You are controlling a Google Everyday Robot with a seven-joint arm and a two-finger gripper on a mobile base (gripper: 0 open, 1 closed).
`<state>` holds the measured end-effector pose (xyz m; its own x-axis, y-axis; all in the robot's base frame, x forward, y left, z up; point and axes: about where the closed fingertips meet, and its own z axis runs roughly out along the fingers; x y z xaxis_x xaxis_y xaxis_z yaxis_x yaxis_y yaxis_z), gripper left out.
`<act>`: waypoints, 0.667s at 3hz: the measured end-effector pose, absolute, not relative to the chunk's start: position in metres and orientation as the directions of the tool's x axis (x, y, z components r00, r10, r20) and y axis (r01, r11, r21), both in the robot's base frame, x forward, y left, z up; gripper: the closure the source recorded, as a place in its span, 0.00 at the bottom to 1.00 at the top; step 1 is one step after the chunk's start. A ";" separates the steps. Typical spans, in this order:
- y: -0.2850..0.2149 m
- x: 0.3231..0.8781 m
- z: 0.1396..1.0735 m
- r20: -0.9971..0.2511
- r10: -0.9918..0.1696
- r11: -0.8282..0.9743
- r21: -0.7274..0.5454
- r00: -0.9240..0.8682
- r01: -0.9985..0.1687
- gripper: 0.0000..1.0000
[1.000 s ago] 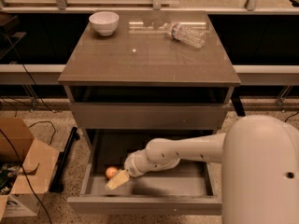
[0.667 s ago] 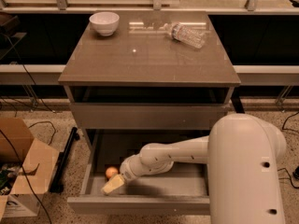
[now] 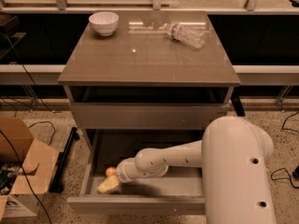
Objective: Pick orange from middle drawer and place on counter
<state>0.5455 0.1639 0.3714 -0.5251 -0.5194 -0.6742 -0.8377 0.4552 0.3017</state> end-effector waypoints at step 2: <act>0.174 0.541 0.367 -0.672 -0.504 0.472 0.312 -0.543 -0.824 0.49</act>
Offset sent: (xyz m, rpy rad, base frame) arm -0.0073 0.0101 -0.0056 -0.0016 0.0151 -0.0373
